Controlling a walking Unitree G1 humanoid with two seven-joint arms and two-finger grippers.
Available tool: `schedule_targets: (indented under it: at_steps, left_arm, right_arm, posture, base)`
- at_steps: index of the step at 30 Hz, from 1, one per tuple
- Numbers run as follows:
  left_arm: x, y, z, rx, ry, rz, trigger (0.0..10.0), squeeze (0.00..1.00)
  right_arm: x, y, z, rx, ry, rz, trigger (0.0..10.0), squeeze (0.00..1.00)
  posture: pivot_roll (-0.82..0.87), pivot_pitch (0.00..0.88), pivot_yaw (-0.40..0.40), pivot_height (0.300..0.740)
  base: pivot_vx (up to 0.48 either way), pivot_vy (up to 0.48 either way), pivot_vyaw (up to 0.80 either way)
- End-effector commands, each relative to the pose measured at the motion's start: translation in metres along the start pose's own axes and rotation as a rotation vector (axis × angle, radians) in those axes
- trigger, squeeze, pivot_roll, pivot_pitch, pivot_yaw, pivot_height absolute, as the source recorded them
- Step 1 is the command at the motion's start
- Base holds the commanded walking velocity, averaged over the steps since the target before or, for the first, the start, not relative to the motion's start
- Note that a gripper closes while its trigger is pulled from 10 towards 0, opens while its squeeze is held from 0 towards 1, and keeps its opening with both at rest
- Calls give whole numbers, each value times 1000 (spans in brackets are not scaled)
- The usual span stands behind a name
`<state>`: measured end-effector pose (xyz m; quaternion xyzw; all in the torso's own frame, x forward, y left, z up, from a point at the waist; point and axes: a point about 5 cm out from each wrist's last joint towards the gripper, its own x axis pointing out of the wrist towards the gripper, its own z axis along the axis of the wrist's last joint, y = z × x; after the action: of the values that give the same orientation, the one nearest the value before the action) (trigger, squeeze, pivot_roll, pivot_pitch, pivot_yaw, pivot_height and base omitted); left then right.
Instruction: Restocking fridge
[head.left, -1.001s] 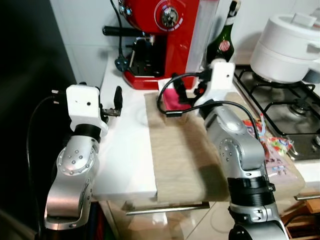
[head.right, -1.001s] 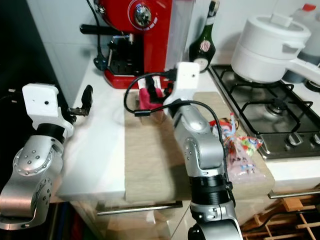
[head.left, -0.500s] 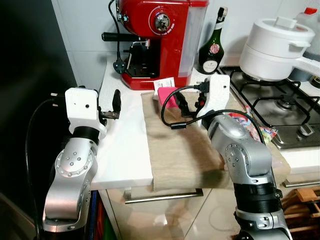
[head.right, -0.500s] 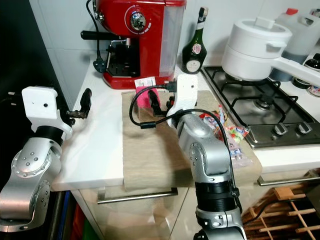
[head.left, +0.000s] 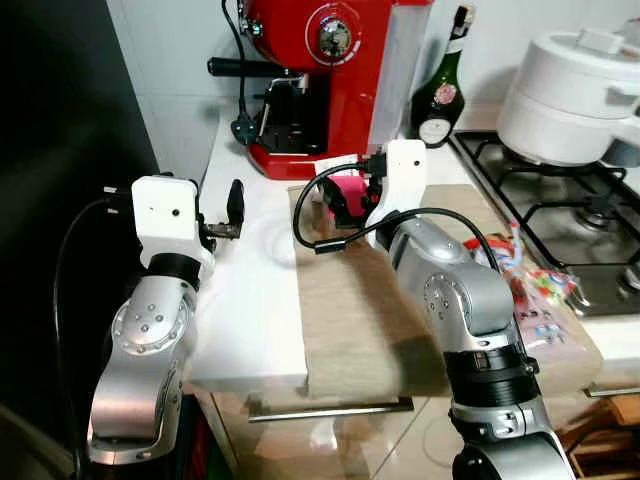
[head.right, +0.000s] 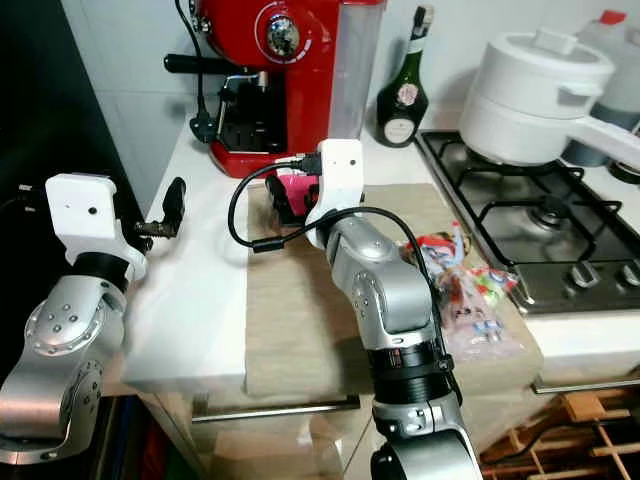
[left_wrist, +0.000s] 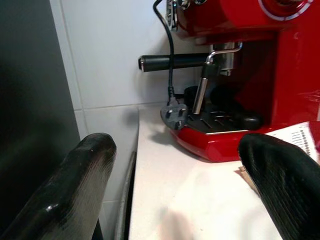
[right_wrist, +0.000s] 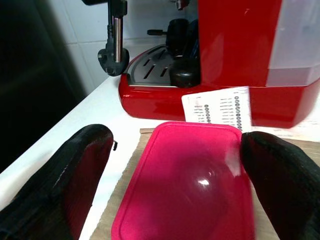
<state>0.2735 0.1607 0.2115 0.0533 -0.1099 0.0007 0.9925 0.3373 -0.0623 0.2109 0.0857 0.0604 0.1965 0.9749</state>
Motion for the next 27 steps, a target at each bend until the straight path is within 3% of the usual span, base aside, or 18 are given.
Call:
schedule_targets:
  at_steps: [1,19,24,27]
  left_arm:
    - [-2,0,2,6,-2,0,10000,0]
    - [-1,-2,1,0,5,2,10000,0]
    - [-1,-2,1,-1,6,1,10000,0]
    - [-1,-2,0,-1,6,0,10000,0]
  right_arm:
    - [-2,0,1,-29,24,-13,10000,0]
    - [-3,1,5,-8,152,-21,10000,0]
    - [-3,0,7,-23,140,-27,10000,0]
    - [-3,-3,19,-71,56,-38,10000,0]
  posture:
    - [8,0,-21,740]
    - [2,0,-26,740]
    - [0,0,-26,740]
    - [-1,0,-24,740]
  base:
    - [0,0,0]
    - [0,0,0]
    - [0,0,0]
    - [0,0,0]
